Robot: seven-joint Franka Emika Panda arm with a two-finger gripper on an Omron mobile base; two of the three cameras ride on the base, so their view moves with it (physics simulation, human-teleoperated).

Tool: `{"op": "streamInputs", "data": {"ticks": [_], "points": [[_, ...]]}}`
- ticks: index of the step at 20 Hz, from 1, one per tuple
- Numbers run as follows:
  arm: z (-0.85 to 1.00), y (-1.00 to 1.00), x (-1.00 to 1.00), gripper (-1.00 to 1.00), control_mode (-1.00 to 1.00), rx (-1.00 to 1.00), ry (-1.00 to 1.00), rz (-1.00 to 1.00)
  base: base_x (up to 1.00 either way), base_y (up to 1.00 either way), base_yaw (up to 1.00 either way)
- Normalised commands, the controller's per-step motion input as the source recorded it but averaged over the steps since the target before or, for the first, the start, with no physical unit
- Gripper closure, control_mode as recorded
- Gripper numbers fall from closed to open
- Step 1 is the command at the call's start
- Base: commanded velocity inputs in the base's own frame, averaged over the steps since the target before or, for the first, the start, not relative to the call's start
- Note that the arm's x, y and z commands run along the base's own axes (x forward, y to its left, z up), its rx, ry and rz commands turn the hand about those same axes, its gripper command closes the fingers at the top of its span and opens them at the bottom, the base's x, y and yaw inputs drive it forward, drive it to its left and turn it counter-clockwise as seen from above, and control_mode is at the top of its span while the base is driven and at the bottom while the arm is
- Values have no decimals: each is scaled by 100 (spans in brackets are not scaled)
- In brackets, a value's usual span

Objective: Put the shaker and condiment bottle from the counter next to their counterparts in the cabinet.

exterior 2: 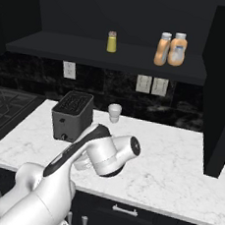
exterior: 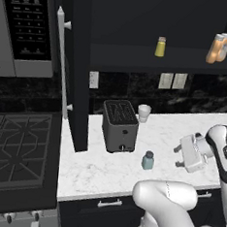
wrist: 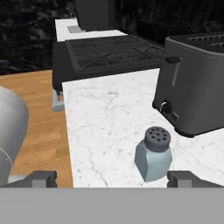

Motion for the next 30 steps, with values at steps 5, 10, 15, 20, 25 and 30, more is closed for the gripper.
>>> {"op": "streamInputs", "data": {"ticks": [5, 10, 15, 20, 25, 30], "points": [[-7, 14, 13, -100, -100, 0, 0, 0, 0, 0, 0], [-3, 18, 19, -100, -100, 0, 2, 0, 0, 0, 0], [-11, 14, 18, -100, -100, 0, 5, 0, 0, 0, 0], [-24, 9, 19, -100, -100, 0, 4, 0, 0, 0, 0], [-15, 4, 15, -100, -100, 0, 2, 0, 0, 0, 0], [-12, 0, 9, -100, -100, 0, 1, 0, 0, 0, 0]]}}
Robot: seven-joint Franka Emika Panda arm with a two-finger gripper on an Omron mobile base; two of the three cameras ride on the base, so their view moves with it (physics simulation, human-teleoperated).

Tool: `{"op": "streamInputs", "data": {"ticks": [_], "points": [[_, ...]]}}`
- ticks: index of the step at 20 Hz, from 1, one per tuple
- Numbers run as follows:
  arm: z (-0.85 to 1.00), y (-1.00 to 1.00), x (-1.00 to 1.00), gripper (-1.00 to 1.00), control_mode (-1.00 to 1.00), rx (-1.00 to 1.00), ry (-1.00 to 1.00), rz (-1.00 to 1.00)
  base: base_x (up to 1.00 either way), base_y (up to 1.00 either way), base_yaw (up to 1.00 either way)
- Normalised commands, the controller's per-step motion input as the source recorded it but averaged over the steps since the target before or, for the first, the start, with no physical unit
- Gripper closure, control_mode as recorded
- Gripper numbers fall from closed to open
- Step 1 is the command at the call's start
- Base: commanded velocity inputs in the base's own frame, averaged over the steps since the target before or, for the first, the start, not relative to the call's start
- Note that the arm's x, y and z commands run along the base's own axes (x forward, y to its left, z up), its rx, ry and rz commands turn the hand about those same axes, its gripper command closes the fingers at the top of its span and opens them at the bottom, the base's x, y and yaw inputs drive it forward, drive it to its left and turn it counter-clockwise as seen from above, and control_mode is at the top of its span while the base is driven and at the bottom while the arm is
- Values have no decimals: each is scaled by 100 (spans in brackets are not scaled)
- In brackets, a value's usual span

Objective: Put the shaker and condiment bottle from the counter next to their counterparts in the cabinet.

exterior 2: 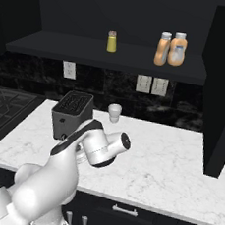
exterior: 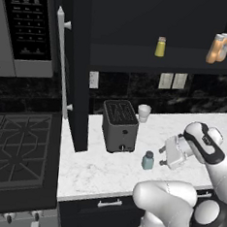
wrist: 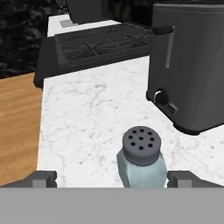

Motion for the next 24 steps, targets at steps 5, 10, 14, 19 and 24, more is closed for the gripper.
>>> {"op": "streamInputs", "data": {"ticks": [5, 10, 14, 19, 24], "points": [[-13, 0, 10, -100, -100, 0, 1, 2, 0, 0, 0], [-10, 0, 12, -100, -100, 0, 0, 0, 0, 0, 0], [-7, 0, 8, -100, -100, 1, 0, 0, 0, 0, 0], [-8, 0, 1, -100, -100, 2, 0, 0, 0, 0, 0], [-9, 2, 0, -100, -100, 2, 3, 0, 0, 0, 0]]}}
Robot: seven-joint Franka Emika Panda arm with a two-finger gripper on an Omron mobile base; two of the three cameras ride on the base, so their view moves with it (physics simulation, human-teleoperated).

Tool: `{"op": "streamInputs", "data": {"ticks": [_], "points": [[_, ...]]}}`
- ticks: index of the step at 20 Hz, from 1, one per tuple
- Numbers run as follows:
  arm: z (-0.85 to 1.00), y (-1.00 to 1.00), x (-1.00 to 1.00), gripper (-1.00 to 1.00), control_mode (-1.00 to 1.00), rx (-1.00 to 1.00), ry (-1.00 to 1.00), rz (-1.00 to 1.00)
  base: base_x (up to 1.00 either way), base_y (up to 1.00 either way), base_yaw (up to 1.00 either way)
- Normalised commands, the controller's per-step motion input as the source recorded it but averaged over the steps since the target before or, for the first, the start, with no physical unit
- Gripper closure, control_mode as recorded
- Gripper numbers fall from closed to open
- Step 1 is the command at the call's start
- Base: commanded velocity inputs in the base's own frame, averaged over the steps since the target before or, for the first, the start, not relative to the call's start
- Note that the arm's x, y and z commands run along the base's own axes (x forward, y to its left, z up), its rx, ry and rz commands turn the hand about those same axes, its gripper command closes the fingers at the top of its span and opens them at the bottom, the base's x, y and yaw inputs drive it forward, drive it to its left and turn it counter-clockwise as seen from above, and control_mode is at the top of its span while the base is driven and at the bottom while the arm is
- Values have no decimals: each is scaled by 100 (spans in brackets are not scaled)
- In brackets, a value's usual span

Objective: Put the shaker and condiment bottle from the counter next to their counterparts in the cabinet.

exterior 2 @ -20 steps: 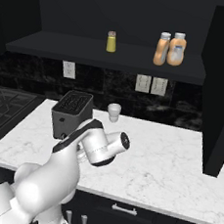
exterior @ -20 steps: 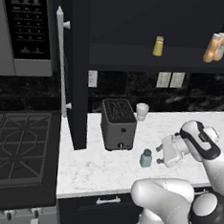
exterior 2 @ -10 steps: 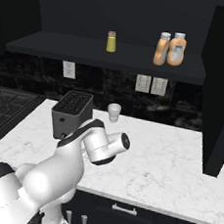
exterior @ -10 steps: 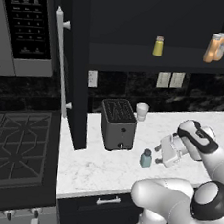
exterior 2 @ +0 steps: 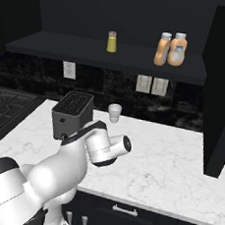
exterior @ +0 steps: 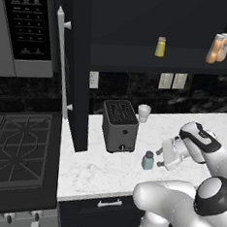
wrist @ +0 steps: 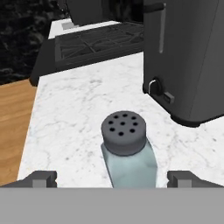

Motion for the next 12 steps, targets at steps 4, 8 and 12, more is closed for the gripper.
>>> {"op": "streamInputs", "data": {"ticks": [4, 8, 12], "points": [[-8, 6, 1, -100, -100, 2, 5, 0, 0, 0, 0], [-9, 8, 1, -100, -100, 1, 5, 0, 0, 0, 0], [-10, 7, 0, -100, -100, 1, 5, 0, 0, 0, 0]]}}
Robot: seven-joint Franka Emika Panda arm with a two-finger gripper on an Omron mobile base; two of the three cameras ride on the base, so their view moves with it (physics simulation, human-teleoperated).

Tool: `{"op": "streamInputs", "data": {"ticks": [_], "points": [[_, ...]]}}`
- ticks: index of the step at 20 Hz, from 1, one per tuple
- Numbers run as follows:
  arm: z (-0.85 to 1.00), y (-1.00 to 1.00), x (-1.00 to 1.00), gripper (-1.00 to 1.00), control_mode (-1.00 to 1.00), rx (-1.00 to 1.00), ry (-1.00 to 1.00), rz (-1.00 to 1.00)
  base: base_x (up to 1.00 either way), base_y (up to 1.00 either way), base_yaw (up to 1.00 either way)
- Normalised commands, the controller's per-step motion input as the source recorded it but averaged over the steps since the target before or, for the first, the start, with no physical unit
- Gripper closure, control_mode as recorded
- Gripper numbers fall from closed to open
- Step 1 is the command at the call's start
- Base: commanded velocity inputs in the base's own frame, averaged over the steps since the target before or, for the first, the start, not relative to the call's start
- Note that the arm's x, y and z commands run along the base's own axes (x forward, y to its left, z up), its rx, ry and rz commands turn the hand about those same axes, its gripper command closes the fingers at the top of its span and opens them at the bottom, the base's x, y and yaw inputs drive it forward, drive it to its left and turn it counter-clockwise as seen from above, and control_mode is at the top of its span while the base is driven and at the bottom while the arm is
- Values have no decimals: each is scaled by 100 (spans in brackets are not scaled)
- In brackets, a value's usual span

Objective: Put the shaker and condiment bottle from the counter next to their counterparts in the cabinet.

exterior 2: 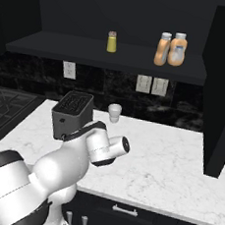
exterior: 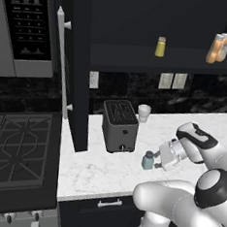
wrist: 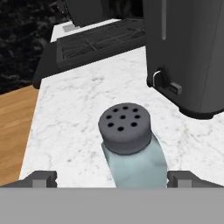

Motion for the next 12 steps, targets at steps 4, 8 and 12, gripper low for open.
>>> {"op": "streamInputs", "data": {"ticks": [4, 8, 12], "points": [[-12, 7, 0, -100, -100, 1, 4, 0, 0, 0, 0], [-8, 5, 2, -100, -100, 1, 2, 0, 0, 0, 0], [-3, 0, 2, -100, -100, 2, 0, 0, 0, 0, 0]]}}
